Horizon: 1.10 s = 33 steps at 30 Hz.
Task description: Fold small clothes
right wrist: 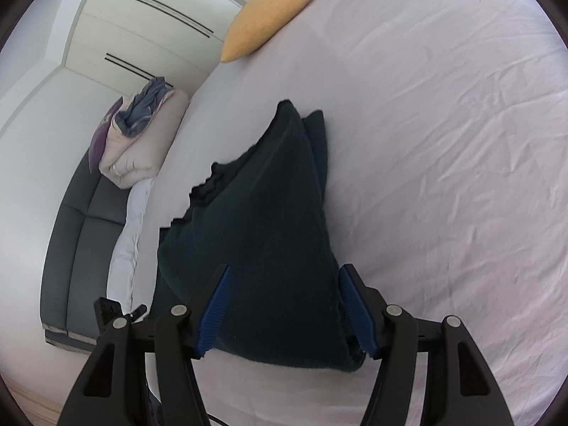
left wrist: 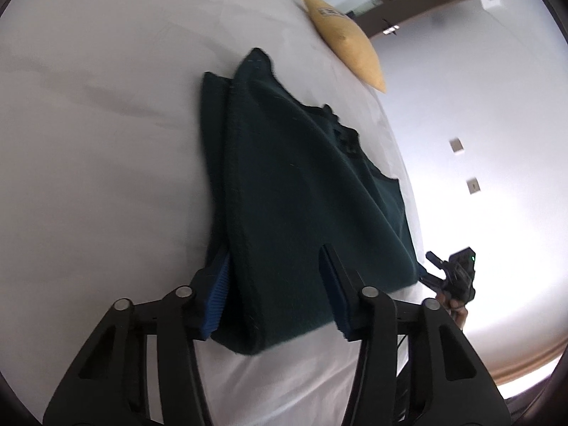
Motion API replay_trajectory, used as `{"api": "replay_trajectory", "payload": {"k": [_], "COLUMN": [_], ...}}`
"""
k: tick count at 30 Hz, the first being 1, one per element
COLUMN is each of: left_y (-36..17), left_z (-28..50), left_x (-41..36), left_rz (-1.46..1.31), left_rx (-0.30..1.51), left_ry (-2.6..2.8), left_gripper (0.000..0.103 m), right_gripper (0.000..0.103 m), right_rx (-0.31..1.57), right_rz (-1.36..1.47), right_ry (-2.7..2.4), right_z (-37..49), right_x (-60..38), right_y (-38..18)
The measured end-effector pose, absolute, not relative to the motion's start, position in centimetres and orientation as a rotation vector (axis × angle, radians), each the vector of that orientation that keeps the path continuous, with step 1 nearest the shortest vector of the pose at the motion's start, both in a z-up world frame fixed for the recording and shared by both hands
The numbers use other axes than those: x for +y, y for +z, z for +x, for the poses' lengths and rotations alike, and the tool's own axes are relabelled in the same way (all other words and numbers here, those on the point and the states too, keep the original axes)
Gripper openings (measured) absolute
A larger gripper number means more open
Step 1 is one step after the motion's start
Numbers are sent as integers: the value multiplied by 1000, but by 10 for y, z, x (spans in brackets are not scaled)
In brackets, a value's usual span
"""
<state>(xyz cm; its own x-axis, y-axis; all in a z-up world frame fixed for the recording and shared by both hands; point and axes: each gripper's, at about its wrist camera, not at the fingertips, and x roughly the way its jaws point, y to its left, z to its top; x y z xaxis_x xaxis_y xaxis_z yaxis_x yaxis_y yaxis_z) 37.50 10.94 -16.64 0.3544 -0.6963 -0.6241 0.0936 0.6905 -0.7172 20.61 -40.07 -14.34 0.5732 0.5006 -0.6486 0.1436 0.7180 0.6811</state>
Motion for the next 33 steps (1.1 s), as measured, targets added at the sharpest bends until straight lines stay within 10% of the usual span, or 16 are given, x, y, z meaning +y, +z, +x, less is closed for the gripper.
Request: {"api": "replay_trajectory", "payload": {"k": [5,15,23,33], "left_y": [-161,-176,-174,-209], "left_z": [367,366,355,316], "left_x": [101,93,94,136], "left_rz": [-596,-569,-539,-751], "left_rx": [1107,1158,1123,1081], "left_ry": [-611,-549,-505,-441], "left_gripper": [45,5,3,3], "right_gripper": [62,45,12,6], "right_rx": [971,1016,1011,1017], "right_rz": [789,796,734,875], "right_ry": [247,253,249,131], "right_z": [200,196,205,199], "right_x": [-404,-411,-401,-425], "right_y": [-148,-158,-152,-184]}}
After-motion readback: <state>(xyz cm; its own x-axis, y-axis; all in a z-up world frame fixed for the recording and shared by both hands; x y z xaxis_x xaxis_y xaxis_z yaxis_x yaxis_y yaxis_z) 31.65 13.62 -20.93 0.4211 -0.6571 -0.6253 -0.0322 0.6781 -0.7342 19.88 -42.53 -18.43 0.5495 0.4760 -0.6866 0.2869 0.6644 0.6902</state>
